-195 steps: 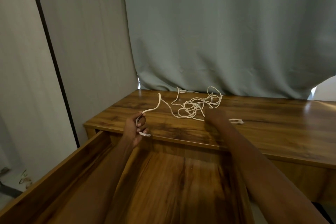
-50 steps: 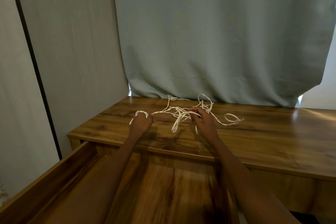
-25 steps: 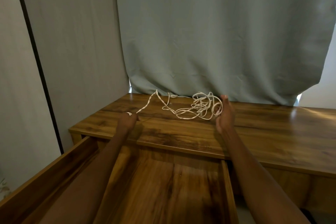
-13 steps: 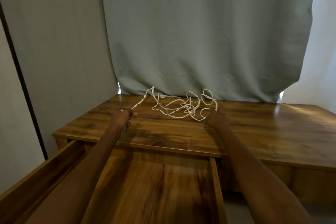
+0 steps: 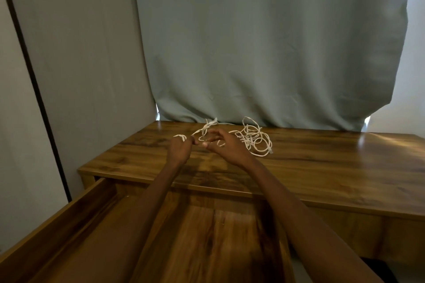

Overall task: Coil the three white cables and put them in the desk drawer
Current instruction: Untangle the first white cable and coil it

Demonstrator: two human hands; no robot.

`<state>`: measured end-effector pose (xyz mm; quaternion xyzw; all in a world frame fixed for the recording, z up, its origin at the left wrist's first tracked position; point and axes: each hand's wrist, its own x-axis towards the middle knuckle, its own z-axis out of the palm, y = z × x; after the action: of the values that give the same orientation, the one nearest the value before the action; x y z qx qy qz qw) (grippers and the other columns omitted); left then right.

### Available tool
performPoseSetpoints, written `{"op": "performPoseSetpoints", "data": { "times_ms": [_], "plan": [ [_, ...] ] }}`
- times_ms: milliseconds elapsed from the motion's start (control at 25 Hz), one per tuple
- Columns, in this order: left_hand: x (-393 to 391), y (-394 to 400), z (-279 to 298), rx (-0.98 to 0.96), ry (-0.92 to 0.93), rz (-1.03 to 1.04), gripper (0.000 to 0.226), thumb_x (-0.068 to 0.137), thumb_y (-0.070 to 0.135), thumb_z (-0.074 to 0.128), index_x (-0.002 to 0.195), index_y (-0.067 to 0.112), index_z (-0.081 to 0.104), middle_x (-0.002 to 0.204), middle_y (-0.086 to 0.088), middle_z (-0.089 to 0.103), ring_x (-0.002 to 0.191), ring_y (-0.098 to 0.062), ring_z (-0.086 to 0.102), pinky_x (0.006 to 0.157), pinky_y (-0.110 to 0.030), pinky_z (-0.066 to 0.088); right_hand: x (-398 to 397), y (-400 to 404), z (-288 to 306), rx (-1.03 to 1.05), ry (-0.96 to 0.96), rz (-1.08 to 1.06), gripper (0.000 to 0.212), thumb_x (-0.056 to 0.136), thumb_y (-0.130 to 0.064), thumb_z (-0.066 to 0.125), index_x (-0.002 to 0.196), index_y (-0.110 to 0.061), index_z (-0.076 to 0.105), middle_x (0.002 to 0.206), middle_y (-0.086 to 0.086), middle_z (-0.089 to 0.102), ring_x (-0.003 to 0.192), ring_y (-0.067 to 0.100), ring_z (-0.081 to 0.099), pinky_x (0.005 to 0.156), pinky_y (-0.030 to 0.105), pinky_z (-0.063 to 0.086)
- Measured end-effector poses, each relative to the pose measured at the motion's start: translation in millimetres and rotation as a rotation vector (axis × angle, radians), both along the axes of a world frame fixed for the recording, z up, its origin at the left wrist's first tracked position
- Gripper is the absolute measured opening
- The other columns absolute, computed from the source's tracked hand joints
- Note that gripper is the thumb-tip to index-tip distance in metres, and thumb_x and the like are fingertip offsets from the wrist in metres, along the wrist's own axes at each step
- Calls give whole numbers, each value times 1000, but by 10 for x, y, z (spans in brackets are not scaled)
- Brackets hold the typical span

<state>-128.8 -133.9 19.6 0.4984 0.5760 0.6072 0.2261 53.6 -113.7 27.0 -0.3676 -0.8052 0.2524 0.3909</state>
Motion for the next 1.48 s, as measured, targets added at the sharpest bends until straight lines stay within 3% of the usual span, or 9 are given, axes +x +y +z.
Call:
{"op": "performPoseSetpoints", "data": {
  "times_ms": [160,280,440,640,760,960,1200,1360,1480],
  "plan": [
    [-152,-116,29,-19,-32,-141,29,95,24,57,74,17,75,58,-3,49,41,-14,37,41,-23,26,-245,32,108,162,264,-93,15,101,-36,56,94,-36,69,103,1,69,93,15,66,83,39,51],
    [-394,-197,73,-99,-365,-350,34,101,34,51,108,9,73,96,-5,74,42,-9,46,38,-20,35,-173,58,189,164,445,-147,25,107,-33,45,105,-29,70,73,-7,63,66,5,60,65,34,47],
    [-724,-337,73,32,-773,-570,40,101,32,48,122,3,65,129,-11,67,44,-4,50,41,-13,36,-9,154,119,194,470,-274,31,107,-33,44,121,-21,68,67,-11,54,59,6,49,60,30,39],
    [-884,-439,107,167,-878,-676,38,100,27,48,65,14,55,60,0,57,28,-7,33,32,-21,28,150,282,-30,132,188,-497,38,106,-19,43,143,-13,50,122,18,63,105,37,64,86,47,50],
    [-856,-470,141,118,-814,-777,45,102,28,48,60,18,38,46,4,36,28,-8,29,32,-23,21,76,267,-108,313,-308,-686,77,93,-4,55,159,-8,15,166,17,14,136,47,42,102,56,44],
    [-672,-525,200,56,-720,-858,50,104,30,44,57,19,33,45,4,31,27,-8,25,31,-21,18,-393,-35,-17,910,-476,-576,87,88,-8,57,161,-11,10,169,15,4,154,42,3,123,60,7],
    [-491,-662,301,117,-857,-1279,57,106,33,33,51,20,31,44,4,26,26,-9,21,31,-20,15,-812,0,5,984,-567,-301,50,101,-40,36,145,-20,51,141,6,60,144,36,40,120,61,18],
    [-538,-634,544,468,-960,-995,49,104,31,39,55,20,39,47,5,35,31,-10,31,34,-24,28,-682,-10,-123,683,-541,-185,31,105,-34,43,125,-17,58,112,10,71,99,35,67,75,41,44],
    [-493,-510,650,566,-927,-466,46,104,36,43,61,19,47,52,4,42,42,-11,41,44,-26,35,-628,-42,-244,518,-520,-51,26,104,-36,46,122,-26,62,108,5,72,98,27,67,72,35,45]
  ]
}}
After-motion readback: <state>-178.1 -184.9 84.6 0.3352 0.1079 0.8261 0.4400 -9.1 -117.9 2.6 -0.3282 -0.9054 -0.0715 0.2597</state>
